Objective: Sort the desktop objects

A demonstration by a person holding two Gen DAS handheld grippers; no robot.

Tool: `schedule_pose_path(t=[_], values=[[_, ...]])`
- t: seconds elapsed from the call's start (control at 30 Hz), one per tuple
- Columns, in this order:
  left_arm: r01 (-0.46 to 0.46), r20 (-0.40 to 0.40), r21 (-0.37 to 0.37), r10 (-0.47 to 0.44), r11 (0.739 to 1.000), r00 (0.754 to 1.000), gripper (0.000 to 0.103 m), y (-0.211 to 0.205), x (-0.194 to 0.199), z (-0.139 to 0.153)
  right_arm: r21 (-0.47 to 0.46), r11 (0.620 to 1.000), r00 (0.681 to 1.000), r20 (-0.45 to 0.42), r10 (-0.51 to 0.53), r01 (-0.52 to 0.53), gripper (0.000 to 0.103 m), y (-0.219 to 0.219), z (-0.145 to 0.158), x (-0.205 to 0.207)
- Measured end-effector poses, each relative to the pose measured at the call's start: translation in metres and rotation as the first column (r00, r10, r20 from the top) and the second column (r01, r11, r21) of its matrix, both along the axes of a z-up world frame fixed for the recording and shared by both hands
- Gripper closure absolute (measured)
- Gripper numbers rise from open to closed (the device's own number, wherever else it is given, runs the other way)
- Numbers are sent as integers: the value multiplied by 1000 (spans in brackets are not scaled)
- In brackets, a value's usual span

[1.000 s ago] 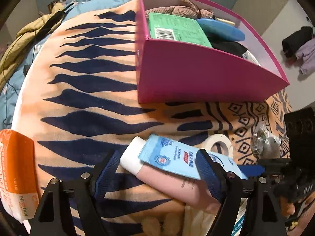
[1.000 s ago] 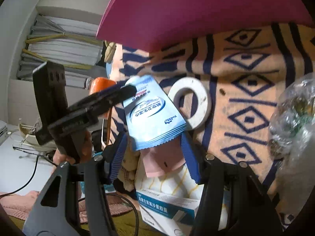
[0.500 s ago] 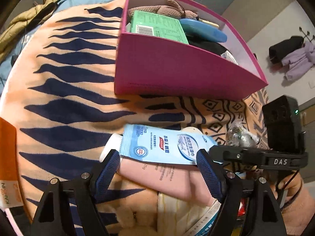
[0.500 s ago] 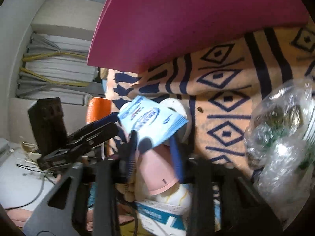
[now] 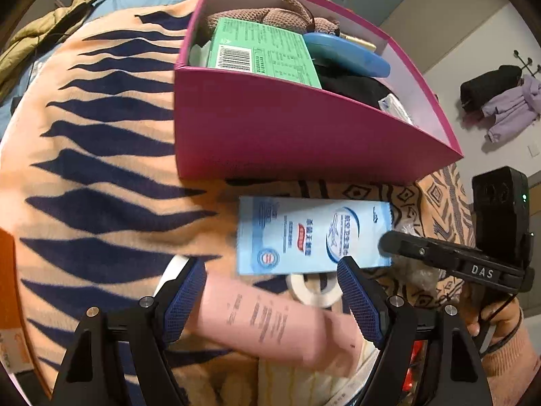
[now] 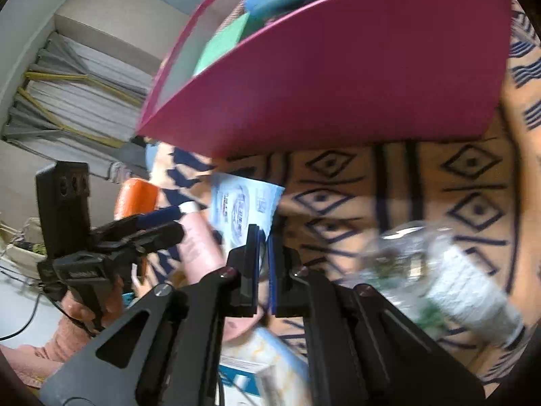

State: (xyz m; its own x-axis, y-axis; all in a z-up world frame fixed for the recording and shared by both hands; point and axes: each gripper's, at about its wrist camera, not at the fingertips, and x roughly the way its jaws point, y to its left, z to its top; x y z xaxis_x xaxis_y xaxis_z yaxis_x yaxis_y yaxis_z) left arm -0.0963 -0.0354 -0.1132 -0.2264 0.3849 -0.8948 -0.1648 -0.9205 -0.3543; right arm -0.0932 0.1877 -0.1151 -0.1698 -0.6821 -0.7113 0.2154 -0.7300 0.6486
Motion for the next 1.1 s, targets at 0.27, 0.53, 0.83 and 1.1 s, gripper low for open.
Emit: schedule_pose_path(t=[0.27,0.53,0.83,1.1], values=[[54,34,-23,-53,998,998,21,20,-17,-17,36,999,999,34,-18,17,89,7,-10,-3],[40,48,50,-42,998,998,16,15,-19,-18,56,998,999,52,18,-21,74,-7,-18,-9],[-45,69,76,39,996,997,68,2,-10,-18,10,999,998,33,50,-50,86,-24,-16,-14],[-62,79,114,53,992,995,75,-5,-2,-15,75,997,1000,13,-16,15,74,-6,-6,-11]])
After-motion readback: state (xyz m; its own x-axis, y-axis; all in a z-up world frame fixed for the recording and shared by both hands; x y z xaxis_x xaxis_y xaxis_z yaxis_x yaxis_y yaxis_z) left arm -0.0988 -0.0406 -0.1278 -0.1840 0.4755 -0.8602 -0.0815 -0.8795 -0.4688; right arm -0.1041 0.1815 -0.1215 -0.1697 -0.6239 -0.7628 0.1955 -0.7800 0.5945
